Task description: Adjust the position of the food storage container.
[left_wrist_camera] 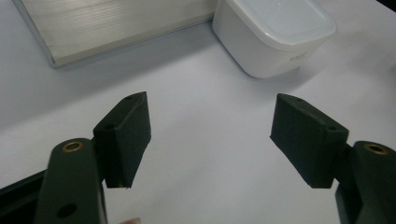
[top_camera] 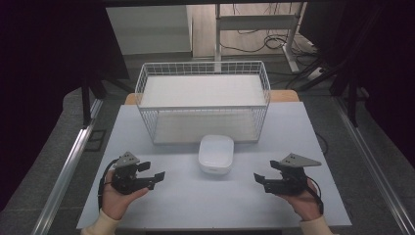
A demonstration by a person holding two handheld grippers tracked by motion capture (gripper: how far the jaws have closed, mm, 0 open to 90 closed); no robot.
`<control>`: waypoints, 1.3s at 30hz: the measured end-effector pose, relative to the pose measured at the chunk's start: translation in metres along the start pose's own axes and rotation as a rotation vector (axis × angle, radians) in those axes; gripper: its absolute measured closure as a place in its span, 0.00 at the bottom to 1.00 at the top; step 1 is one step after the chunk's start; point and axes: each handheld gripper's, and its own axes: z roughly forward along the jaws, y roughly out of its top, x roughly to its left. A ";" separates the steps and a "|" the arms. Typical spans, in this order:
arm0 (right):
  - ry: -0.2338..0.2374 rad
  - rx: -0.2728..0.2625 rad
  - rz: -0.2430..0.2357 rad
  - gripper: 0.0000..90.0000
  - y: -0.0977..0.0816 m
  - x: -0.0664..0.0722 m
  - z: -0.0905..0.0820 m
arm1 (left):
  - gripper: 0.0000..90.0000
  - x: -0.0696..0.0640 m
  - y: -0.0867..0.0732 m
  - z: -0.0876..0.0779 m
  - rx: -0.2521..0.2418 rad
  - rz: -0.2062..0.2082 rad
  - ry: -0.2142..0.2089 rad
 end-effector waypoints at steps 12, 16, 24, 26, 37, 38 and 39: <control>0.003 0.007 0.019 0.26 -0.001 -0.001 -0.004 | 0.30 -0.001 0.002 0.003 0.002 0.009 -0.017; 0.008 0.022 0.037 0.27 -0.002 -0.002 0.000 | 0.30 0.001 0.002 -0.001 -0.007 0.005 -0.009; 0.003 0.024 0.053 0.30 -0.002 -0.006 -0.001 | 0.30 0.001 0.001 0.002 0.001 0.004 -0.015; 0.004 0.025 0.050 0.31 -0.001 -0.005 -0.001 | 0.30 0.001 0.002 0.001 -0.002 0.004 -0.016; -0.007 0.055 0.029 0.41 0.039 -0.013 0.008 | 0.30 0.005 0.009 -0.010 -0.029 -0.001 -0.014; -0.005 0.058 0.022 0.41 0.044 -0.014 0.011 | 0.30 0.005 0.008 -0.009 -0.025 0.001 -0.016; -0.004 0.060 0.016 0.42 0.049 -0.014 0.014 | 0.30 0.005 0.007 -0.008 -0.021 0.005 -0.019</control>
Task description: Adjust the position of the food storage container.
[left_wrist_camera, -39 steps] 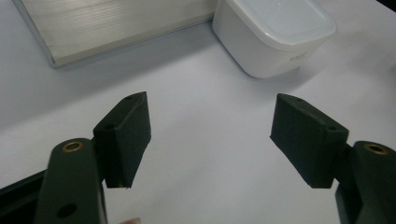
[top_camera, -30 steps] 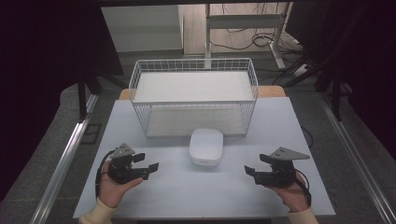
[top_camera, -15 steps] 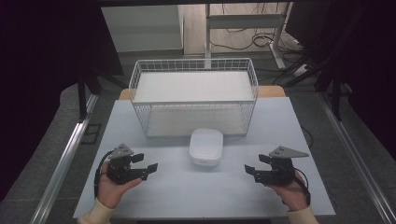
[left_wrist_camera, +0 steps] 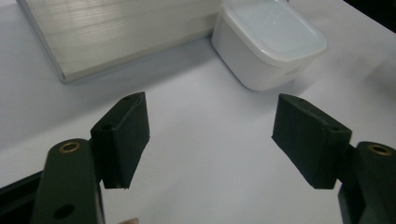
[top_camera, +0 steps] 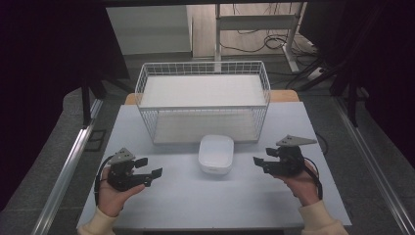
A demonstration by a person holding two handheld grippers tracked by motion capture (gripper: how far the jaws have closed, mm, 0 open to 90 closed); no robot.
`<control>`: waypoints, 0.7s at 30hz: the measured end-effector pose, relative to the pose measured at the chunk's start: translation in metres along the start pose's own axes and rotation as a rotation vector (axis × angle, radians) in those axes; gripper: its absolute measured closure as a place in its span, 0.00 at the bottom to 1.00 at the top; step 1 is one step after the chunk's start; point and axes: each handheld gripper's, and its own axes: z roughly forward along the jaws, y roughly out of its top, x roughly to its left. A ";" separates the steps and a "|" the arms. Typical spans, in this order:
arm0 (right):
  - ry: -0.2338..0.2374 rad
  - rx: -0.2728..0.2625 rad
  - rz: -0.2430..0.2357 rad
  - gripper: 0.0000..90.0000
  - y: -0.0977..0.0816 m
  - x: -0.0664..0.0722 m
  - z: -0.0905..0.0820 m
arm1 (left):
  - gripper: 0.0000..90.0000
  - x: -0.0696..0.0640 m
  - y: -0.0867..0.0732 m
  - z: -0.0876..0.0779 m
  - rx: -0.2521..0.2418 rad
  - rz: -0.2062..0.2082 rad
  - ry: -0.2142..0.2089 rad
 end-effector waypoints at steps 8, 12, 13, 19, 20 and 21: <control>0.011 0.058 -0.054 0.52 0.034 -0.003 0.033 | 0.29 -0.002 -0.003 0.006 0.020 -0.003 -0.013; 0.009 0.081 -0.069 0.62 0.044 -0.006 0.046 | 0.29 -0.003 -0.004 0.008 0.026 0.001 -0.015; 0.006 0.086 -0.074 0.65 0.046 -0.006 0.048 | 0.29 -0.003 -0.004 0.010 0.031 0.001 -0.016; 0.003 0.112 -0.149 0.85 0.055 -0.003 0.067 | 0.29 -0.004 -0.005 0.011 0.030 -0.004 -0.037; -0.006 0.114 -0.159 0.89 0.056 -0.002 0.070 | 0.29 -0.004 -0.005 0.011 0.030 -0.004 -0.035; -0.011 0.117 -0.174 0.93 0.057 0.000 0.073 | 0.29 -0.004 -0.005 0.011 0.030 -0.004 -0.034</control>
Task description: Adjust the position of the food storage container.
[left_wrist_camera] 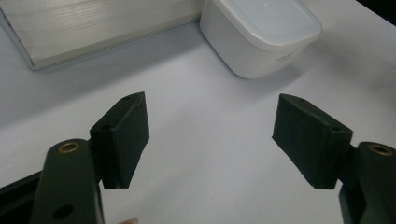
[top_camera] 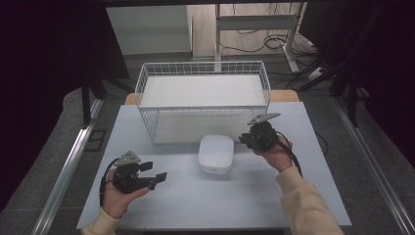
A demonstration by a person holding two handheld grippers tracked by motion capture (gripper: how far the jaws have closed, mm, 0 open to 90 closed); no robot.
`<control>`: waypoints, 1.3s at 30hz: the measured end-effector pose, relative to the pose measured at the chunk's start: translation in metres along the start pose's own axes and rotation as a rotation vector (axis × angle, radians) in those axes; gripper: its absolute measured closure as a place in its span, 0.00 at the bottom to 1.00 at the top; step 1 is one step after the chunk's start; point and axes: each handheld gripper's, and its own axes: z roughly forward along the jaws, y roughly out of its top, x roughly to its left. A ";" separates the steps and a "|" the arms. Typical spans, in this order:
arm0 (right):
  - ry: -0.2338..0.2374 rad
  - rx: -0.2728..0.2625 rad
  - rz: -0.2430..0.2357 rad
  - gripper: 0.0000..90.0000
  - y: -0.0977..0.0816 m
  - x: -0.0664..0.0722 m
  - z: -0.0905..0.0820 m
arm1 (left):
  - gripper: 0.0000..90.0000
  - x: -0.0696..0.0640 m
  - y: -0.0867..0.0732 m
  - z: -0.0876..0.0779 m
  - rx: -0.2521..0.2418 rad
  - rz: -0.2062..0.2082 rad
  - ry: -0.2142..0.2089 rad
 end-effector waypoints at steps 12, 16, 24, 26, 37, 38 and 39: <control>-0.051 0.055 -0.100 1.00 0.016 -0.001 0.040 | 0.29 0.001 -0.003 0.004 0.014 0.003 0.005; -0.074 0.078 -0.150 1.00 0.013 0.001 0.051 | 0.29 0.002 -0.003 0.004 0.013 0.003 0.005; -0.069 0.078 -0.213 1.00 0.012 0.004 0.062 | 0.29 0.002 -0.004 0.005 0.018 0.003 0.006; -0.050 0.073 -0.207 1.00 0.012 0.004 0.063 | 0.29 0.002 -0.004 0.005 0.017 0.001 0.005; 0.017 0.061 -0.230 1.00 0.012 0.018 0.064 | 0.29 0.002 -0.004 0.006 0.021 0.002 0.005; 0.028 0.060 -0.235 1.00 0.013 0.020 0.064 | 0.29 0.002 -0.004 0.006 0.021 0.002 0.005; 0.028 0.060 -0.235 1.00 0.013 0.020 0.064 | 0.29 0.002 -0.004 0.006 0.021 0.002 0.005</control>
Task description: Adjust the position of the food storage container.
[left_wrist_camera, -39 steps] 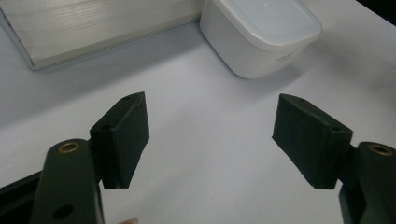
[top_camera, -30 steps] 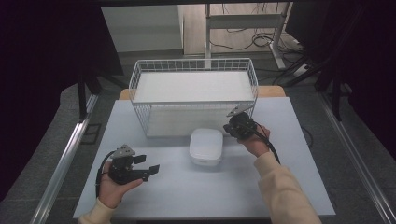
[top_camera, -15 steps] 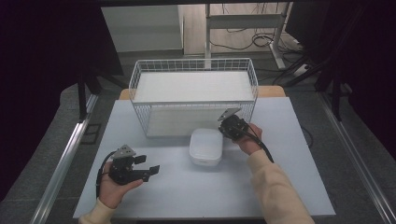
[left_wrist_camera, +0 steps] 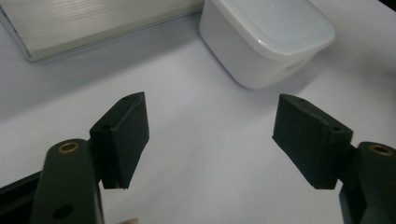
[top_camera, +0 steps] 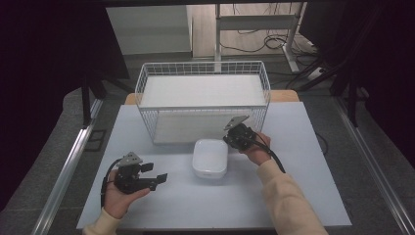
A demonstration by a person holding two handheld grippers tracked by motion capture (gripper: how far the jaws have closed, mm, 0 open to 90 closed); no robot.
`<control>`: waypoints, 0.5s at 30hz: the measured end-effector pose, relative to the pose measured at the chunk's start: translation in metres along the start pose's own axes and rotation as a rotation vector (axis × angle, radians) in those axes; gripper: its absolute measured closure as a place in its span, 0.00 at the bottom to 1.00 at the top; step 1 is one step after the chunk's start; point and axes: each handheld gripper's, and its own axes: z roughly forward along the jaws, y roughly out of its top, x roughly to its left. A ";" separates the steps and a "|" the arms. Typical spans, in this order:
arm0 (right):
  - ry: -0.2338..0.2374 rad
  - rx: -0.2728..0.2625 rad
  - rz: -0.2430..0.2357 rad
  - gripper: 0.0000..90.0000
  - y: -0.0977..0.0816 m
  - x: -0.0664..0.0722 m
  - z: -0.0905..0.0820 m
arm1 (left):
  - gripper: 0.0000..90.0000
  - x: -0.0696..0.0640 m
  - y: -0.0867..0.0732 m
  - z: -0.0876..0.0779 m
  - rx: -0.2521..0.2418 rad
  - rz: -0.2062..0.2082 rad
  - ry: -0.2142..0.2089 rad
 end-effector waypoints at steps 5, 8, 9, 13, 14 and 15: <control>0.037 -0.006 -0.021 1.00 0.004 0.010 0.002 | 0.29 0.000 0.000 0.000 0.000 -0.003 -0.002; 0.052 -0.013 -0.025 1.00 0.006 0.015 0.004 | 0.29 0.000 0.000 0.000 -0.001 -0.003 -0.003; 0.055 -0.015 -0.027 1.00 0.007 0.016 0.004 | 0.29 0.000 0.000 0.000 -0.003 -0.004 -0.005; 0.070 -0.021 -0.028 1.00 0.009 0.020 0.006 | 0.29 0.001 0.000 -0.001 -0.004 -0.007 -0.006; 0.074 -0.024 -0.026 1.00 0.009 0.021 0.006 | 0.29 0.001 0.000 -0.001 -0.004 -0.007 -0.006; 0.078 -0.024 -0.027 1.00 0.009 0.022 0.007 | 0.29 0.001 0.000 -0.001 -0.004 -0.007 -0.006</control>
